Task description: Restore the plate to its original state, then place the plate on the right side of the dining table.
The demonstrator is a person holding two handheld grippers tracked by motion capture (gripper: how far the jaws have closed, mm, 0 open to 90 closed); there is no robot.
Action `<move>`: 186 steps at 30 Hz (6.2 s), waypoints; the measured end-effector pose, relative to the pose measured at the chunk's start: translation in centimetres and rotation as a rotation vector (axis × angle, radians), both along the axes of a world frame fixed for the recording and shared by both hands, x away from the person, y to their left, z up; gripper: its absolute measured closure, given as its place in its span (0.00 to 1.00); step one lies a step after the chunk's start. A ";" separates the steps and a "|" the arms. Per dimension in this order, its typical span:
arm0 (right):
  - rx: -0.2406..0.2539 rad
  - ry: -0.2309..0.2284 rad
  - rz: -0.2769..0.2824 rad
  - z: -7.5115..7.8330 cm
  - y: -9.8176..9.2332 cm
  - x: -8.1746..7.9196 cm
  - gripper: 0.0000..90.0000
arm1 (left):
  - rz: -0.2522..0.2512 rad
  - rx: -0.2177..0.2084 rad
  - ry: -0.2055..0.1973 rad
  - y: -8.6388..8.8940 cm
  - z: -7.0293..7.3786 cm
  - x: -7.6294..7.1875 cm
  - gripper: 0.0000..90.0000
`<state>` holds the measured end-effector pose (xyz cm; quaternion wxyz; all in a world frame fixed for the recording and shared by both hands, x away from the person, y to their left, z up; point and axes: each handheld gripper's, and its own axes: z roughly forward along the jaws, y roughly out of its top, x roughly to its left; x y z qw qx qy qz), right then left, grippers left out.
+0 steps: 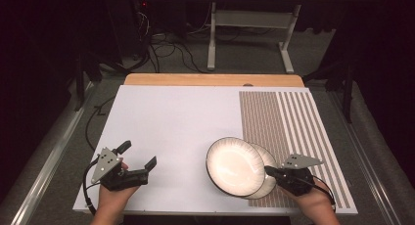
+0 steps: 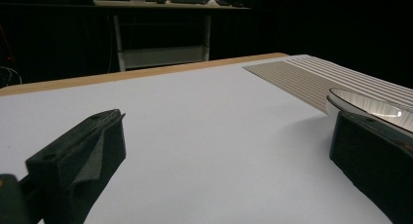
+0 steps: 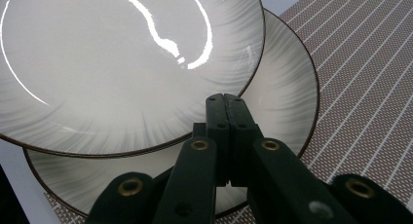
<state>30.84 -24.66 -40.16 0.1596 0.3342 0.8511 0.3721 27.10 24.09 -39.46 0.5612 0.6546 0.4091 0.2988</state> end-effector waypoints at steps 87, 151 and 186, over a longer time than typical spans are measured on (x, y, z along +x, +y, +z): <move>0.289 -0.261 -0.310 2.9 -8.0 -0.8 0.01 | -0.026 0.065 0.046 -0.8 -0.3 0.7 0.00; -0.011 -0.077 -0.056 1.1 -3.2 -0.2 1.00 | -0.024 0.058 0.037 -0.6 0.0 0.4 0.00; -0.026 -0.039 0.014 0.6 -1.0 0.0 1.00 | -0.021 0.057 0.037 -0.5 0.0 0.4 0.00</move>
